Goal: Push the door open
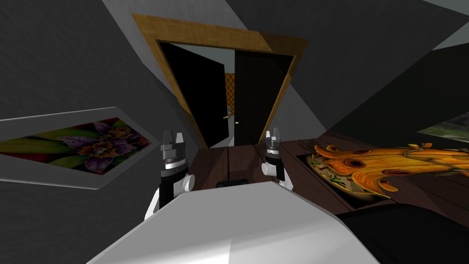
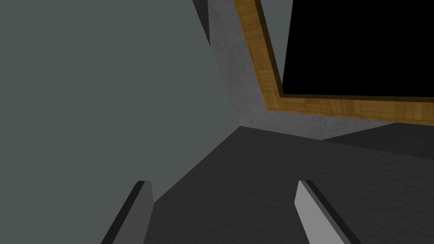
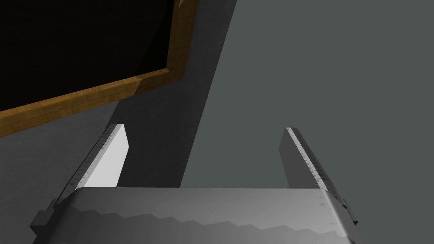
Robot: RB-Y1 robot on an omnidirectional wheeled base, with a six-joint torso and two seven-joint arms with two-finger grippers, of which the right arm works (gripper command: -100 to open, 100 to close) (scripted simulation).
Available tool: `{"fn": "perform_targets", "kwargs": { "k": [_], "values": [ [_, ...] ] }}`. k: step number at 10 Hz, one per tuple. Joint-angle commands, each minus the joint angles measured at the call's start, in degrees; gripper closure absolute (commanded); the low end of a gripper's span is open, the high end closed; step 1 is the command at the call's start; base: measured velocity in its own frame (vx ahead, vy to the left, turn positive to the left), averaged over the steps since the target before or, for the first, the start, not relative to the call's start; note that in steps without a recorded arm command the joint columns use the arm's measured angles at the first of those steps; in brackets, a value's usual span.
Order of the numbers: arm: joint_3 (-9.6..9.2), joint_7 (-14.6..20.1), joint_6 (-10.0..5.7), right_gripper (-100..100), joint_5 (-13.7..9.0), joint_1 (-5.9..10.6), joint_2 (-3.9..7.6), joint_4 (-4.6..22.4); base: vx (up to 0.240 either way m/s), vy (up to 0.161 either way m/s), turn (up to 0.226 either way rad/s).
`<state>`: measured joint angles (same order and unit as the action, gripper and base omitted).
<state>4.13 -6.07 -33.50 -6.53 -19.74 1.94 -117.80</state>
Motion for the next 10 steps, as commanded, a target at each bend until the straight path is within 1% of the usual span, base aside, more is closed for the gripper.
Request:
{"fn": "perform_targets", "kwargs": {
  "k": [1, 7, 8, 10],
  "values": [
    [0.04, 0.01, -0.36, -100, -0.03, 0.60, 0.41, 2.05, 0.095, -0.006, 0.021],
    [0.25, -0.15, -1.89, -100, -0.02, 4.15, 1.58, 11.17, 0.094, -0.013, 0.024],
    [0.25, -0.15, -1.89, -100, -0.02, 4.15, 1.58, 11.37, 0.071, -0.007, 0.007],
    [0.32, -0.20, -2.43, -100, -0.02, 5.40, 1.91, 14.66, 0.073, -0.001, 0.020]
  ]
}}
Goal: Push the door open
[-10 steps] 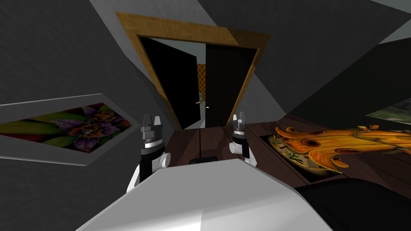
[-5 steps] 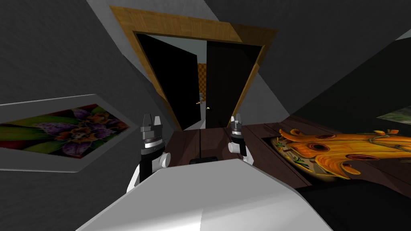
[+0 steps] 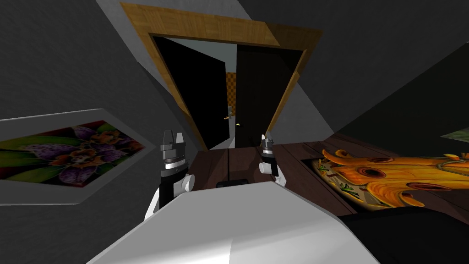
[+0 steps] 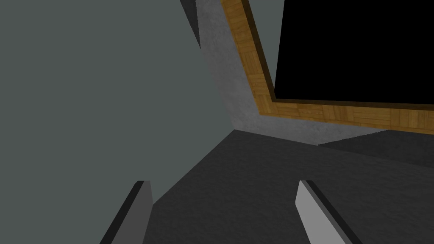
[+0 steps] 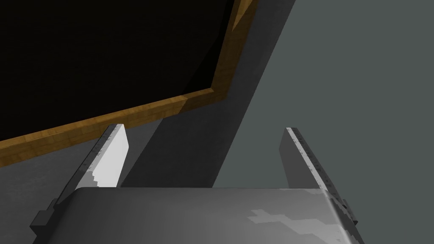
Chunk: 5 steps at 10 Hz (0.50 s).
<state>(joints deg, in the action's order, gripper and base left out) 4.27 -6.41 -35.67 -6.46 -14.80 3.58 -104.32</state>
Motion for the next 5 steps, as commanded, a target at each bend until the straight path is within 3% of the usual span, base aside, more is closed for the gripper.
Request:
{"fn": "perform_targets", "kwargs": {
  "k": [1, 5],
  "values": [
    [0.21, 0.11, -0.53, -100, -0.09, 1.10, 0.43, 2.84, 0.098, -0.014, 0.023],
    [0.36, 0.00, -1.68, -100, -0.08, 3.76, 0.84, 9.83, 0.102, -0.015, 0.026]
  ]
}}
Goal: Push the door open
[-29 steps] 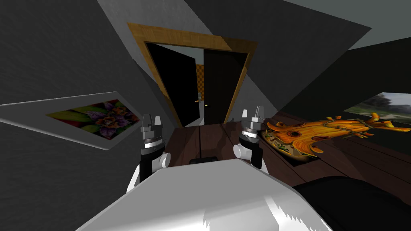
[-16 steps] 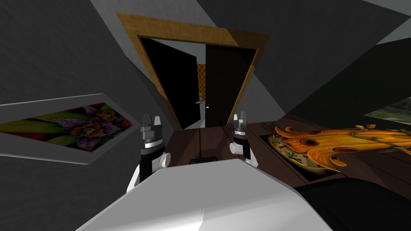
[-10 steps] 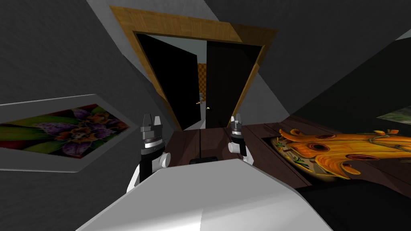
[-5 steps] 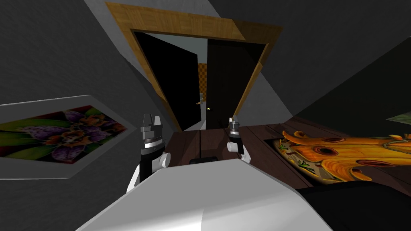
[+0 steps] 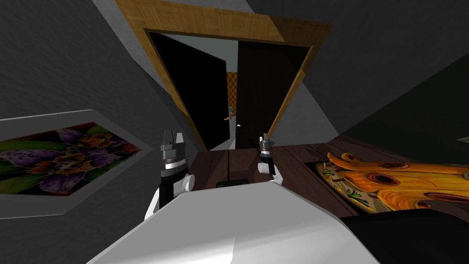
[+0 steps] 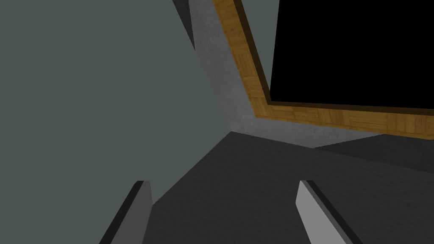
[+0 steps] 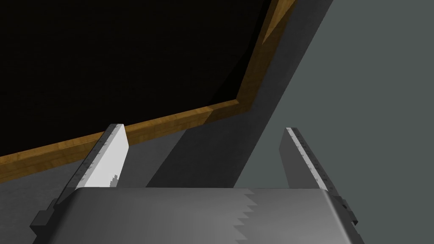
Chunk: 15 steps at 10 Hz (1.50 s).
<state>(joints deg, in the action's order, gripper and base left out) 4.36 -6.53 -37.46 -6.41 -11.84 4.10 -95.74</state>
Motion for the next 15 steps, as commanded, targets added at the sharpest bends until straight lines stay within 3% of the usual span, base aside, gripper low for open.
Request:
{"fn": "perform_targets", "kwargs": {
  "k": [1, 5, 9, 15],
  "values": [
    [0.32, 0.09, -0.18, -100, -0.13, 1.47, 0.42, 2.86, 0.094, -0.012, 0.024],
    [0.47, -0.03, -1.36, -100, -0.12, 4.22, 0.57, 9.70, 0.090, -0.015, 0.026],
    [0.55, -0.10, -1.95, -100, -0.12, 5.59, 0.60, 13.81, 0.071, -0.012, 0.016],
    [0.78, -0.28, -3.71, -100, -0.11, 9.68, 0.31, 24.55, 0.089, -0.016, 0.025]
  ]
}}
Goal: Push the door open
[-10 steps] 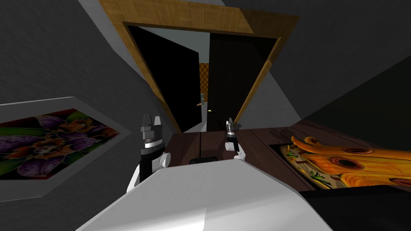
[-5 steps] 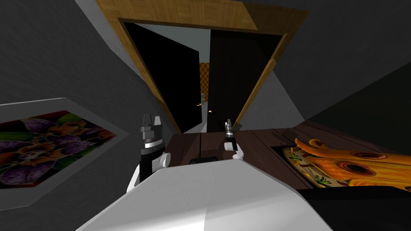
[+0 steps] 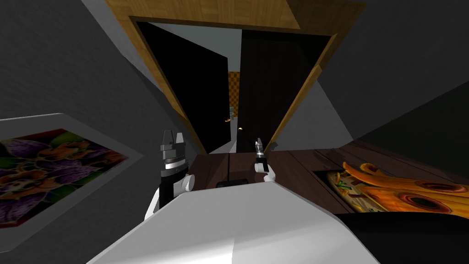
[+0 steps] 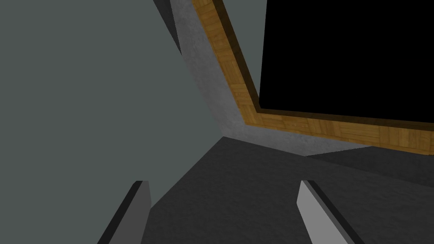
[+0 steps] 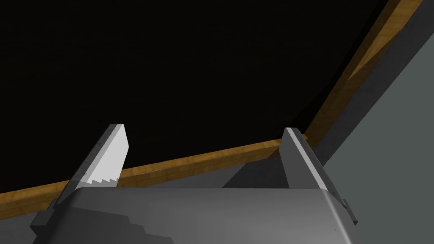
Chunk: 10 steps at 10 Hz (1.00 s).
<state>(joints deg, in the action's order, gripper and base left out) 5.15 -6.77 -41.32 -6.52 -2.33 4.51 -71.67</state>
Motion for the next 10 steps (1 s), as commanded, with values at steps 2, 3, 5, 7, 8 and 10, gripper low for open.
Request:
{"fn": "perform_targets", "kwargs": {
  "k": [2, 3, 5, 7, 8, 10],
  "values": [
    [0.07, -0.10, -0.42, -100, 0.01, 1.51, -0.31, 3.98, 0.099, -0.019, 0.026],
    [0.11, -0.13, -0.71, -100, 0.01, 2.17, -0.41, 5.54, 0.106, -0.022, 0.024],
    [0.18, -0.19, -1.26, -100, 0.02, 3.46, -0.68, 8.85, 0.096, -0.015, 0.028],
    [0.25, -0.25, -1.80, -100, 0.02, 4.72, -1.00, 12.40, 0.091, -0.019, 0.021],
    [0.29, -0.27, -2.07, -100, 0.02, 5.35, -1.17, 14.05, 0.102, -0.018, 0.029],
    [0.32, -0.30, -2.34, -100, 0.02, 5.97, -1.33, 15.69, 0.062, -0.017, 0.008]
  ]
}}
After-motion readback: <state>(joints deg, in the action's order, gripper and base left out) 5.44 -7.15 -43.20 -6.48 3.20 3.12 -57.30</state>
